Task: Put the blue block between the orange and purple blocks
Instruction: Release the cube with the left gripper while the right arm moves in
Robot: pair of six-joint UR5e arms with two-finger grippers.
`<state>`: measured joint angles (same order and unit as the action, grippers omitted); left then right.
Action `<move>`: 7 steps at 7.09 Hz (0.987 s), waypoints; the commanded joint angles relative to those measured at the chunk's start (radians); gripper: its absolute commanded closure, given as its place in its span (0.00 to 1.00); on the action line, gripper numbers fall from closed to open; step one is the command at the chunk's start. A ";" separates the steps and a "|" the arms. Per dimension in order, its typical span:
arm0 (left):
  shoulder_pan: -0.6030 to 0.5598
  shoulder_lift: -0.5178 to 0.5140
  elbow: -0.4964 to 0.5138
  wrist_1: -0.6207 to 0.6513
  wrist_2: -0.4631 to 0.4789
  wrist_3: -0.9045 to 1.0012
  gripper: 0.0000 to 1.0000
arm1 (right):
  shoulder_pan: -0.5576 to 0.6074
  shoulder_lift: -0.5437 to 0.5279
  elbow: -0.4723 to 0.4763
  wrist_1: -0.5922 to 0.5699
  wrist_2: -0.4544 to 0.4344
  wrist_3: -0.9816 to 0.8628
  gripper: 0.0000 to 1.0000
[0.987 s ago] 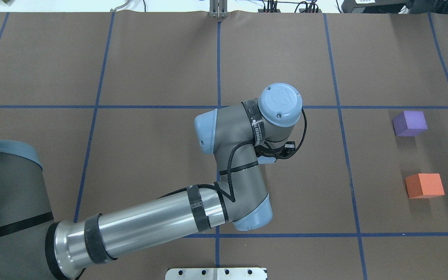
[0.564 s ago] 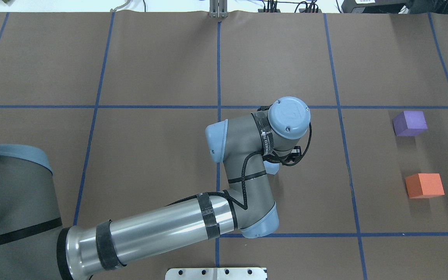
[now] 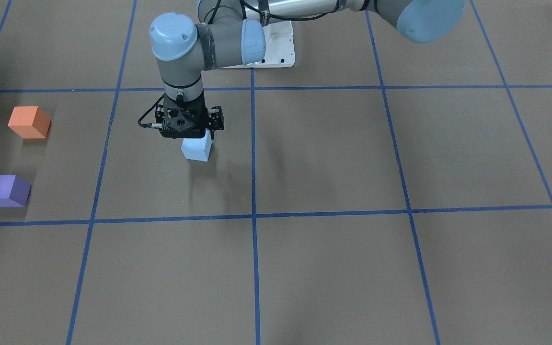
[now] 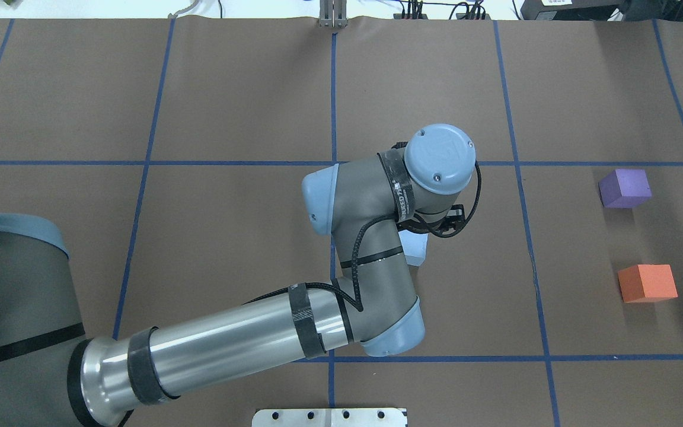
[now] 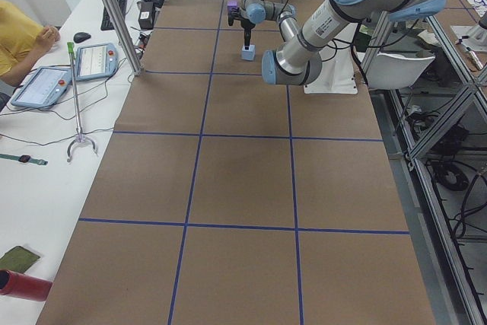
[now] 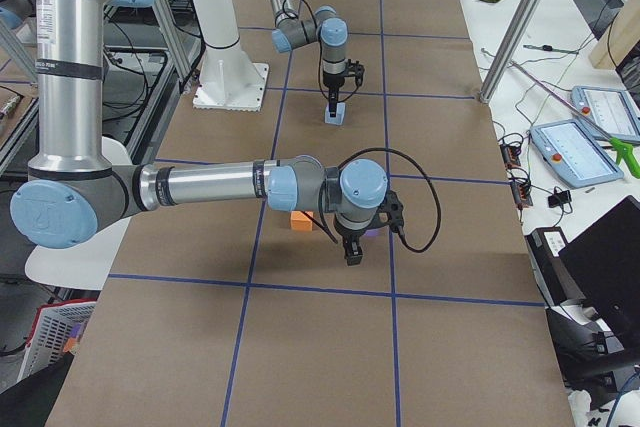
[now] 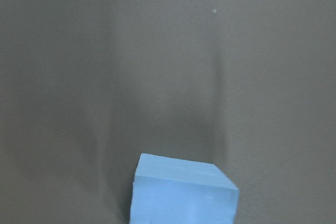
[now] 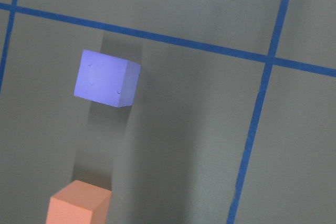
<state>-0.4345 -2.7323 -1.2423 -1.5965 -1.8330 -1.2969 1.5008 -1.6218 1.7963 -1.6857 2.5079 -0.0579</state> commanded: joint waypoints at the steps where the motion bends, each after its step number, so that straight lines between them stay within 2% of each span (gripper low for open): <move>1: -0.108 0.229 -0.380 0.125 -0.087 0.008 0.01 | -0.121 0.049 0.108 0.009 0.003 0.326 0.00; 2: -0.168 0.372 -0.501 0.115 -0.148 0.014 0.01 | -0.195 0.075 0.121 0.096 0.000 0.495 0.00; 3: -0.203 0.484 -0.578 0.090 -0.173 0.027 0.01 | -0.306 0.076 0.123 0.288 -0.041 0.720 0.00; 4: -0.228 0.611 -0.665 0.081 -0.177 0.092 0.01 | -0.455 0.092 0.120 0.455 -0.172 0.976 0.00; 5: -0.248 0.694 -0.724 0.081 -0.181 0.128 0.01 | -0.610 0.176 0.104 0.477 -0.301 1.156 0.00; 6: -0.254 0.706 -0.724 0.081 -0.183 0.130 0.01 | -0.739 0.277 0.054 0.474 -0.414 1.226 0.00; 7: -0.253 0.707 -0.721 0.081 -0.183 0.128 0.00 | -0.820 0.357 0.008 0.439 -0.475 1.233 0.00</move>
<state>-0.6823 -2.0467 -1.9539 -1.5148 -2.0139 -1.1753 0.8142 -1.3725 1.8593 -1.2303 2.1401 1.1106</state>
